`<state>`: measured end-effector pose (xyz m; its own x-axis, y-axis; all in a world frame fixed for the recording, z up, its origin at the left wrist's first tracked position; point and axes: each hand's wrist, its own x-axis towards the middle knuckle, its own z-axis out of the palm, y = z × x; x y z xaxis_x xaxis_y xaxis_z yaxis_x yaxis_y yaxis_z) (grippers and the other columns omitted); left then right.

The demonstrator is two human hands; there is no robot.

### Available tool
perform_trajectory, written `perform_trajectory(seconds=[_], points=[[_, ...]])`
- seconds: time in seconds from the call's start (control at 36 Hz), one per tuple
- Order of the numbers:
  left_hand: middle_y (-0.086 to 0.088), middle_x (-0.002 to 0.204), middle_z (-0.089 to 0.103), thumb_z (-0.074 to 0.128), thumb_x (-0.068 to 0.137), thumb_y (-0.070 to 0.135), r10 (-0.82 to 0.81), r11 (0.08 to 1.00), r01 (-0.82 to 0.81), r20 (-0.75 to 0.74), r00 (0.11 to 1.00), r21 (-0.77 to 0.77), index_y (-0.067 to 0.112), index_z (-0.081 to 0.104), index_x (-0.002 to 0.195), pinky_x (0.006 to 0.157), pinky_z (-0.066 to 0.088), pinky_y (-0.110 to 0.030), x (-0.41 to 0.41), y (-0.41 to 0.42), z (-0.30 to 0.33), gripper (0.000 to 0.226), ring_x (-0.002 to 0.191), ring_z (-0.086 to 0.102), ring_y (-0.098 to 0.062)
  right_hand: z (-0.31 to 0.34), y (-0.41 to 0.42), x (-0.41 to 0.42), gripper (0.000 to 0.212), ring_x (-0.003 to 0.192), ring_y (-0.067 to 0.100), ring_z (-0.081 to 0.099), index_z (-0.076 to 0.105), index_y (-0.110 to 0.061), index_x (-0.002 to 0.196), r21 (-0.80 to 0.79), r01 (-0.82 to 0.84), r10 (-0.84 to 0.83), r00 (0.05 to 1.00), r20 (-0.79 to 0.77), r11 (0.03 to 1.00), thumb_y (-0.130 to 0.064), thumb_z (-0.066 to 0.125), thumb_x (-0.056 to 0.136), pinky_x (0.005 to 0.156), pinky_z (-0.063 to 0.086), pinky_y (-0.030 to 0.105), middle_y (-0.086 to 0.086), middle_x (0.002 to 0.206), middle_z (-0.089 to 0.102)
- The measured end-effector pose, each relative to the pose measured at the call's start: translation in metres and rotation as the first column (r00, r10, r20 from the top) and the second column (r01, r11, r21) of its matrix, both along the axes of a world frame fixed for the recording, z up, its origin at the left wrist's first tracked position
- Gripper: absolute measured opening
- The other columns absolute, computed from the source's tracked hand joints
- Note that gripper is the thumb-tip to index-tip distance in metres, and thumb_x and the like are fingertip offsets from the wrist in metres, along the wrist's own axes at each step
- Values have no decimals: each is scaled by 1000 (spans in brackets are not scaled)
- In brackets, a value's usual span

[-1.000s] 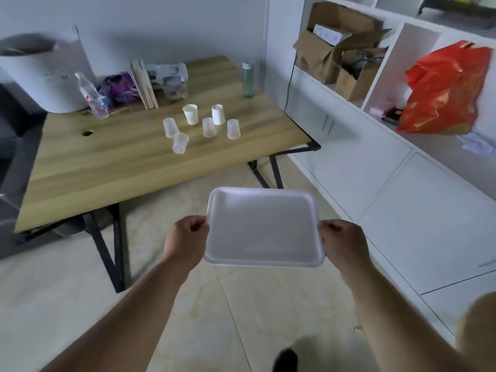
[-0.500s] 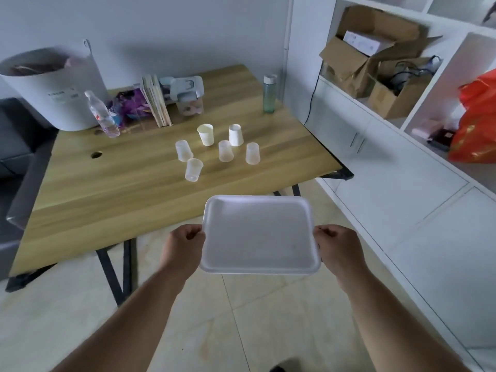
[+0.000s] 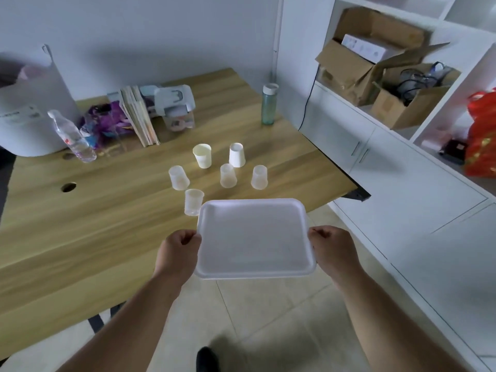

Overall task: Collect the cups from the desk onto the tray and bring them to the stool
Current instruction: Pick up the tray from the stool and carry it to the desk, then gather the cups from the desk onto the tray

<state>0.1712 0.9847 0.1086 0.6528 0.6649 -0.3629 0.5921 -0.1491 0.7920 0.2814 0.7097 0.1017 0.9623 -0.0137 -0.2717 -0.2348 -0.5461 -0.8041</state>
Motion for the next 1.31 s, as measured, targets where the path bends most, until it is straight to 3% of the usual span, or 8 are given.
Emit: perform_trajectory(seconds=[0.14, 0.28, 0.44, 0.75, 0.94, 1.14, 1.22, 1.31], points=[[-1, 87, 78, 62, 96, 28, -35, 999, 35, -3, 999, 8, 22, 78, 92, 62, 49, -30, 31, 58, -4, 18, 87, 72, -29, -1, 52, 19, 30, 60, 22, 46, 70, 4, 78, -15, 46, -47, 999, -16, 999, -21, 58, 90, 58, 37, 31, 26, 74, 66], [1, 90, 76, 61, 98, 29, -76, 997, 76, -14, 997, 34, 21, 76, 99, 59, 46, -29, 55, 101, -4, 18, 80, 67, -21, 7, 93, 31, 25, 58, 22, 54, 78, -11, 75, 35, 89, -87, 995, -54, 995, -16, 59, 91, 57, 44, 32, -4, 54, 63], [1, 93, 75, 60, 100, 29, -70, 998, 70, -18, 997, 7, 20, 74, 102, 58, 46, -27, 81, 138, -10, 16, 79, 66, -20, 2, 132, 59, 22, 65, 22, 65, 82, -20, 83, 33, 103, -101, 993, -52, 994, -20, 62, 92, 65, 56, 38, -4, 65, 74], [-2, 86, 73, 59, 102, 38, -30, 1000, 30, -39, 999, -4, 22, 75, 94, 62, 47, -31, 131, 174, -25, 24, 74, 61, -23, -23, 175, 123, 27, 63, 22, 51, 75, 0, 82, 57, 80, -74, 991, -111, 995, -21, 58, 90, 60, 39, 32, 24, 76, 70], [0, 89, 76, 63, 100, 38, -3, 1000, 5, -73, 997, 25, 24, 76, 94, 67, 51, -32, 169, 189, -32, 20, 83, 69, -26, -35, 193, 175, 29, 60, 20, 44, 71, 2, 78, 73, 40, -30, 991, -131, 997, -20, 58, 91, 57, 35, 31, 6, 61, 55], [1, 89, 78, 65, 100, 32, 29, 998, -27, -47, 998, 49, 29, 77, 86, 66, 51, -31, 194, 199, -44, 18, 81, 71, -25, -49, 205, 210, 27, 60, 20, 46, 74, 2, 83, 61, -30, 37, 992, -119, 998, -21, 61, 91, 59, 37, 31, 8, 63, 57], [1, 89, 77, 65, 101, 30, 50, 998, -49, -24, 998, 41, 32, 72, 82, 59, 48, -24, 201, 201, -47, 21, 77, 68, -22, -52, 210, 217, 26, 57, 20, 50, 77, -7, 77, 59, -47, 54, 991, -122, 997, -21, 62, 92, 58, 41, 32, 15, 62, 63], [-1, 88, 76, 65, 101, 30, 68, 997, -67, -5, 998, 37, 30, 73, 85, 60, 48, -25, 205, 207, -53, 18, 83, 69, -29, -53, 215, 222, 23, 59, 22, 63, 81, -21, 76, 79, -74, 86, 981, -173, 994, -23, 63, 91, 60, 54, 36, 0, 61, 70]])
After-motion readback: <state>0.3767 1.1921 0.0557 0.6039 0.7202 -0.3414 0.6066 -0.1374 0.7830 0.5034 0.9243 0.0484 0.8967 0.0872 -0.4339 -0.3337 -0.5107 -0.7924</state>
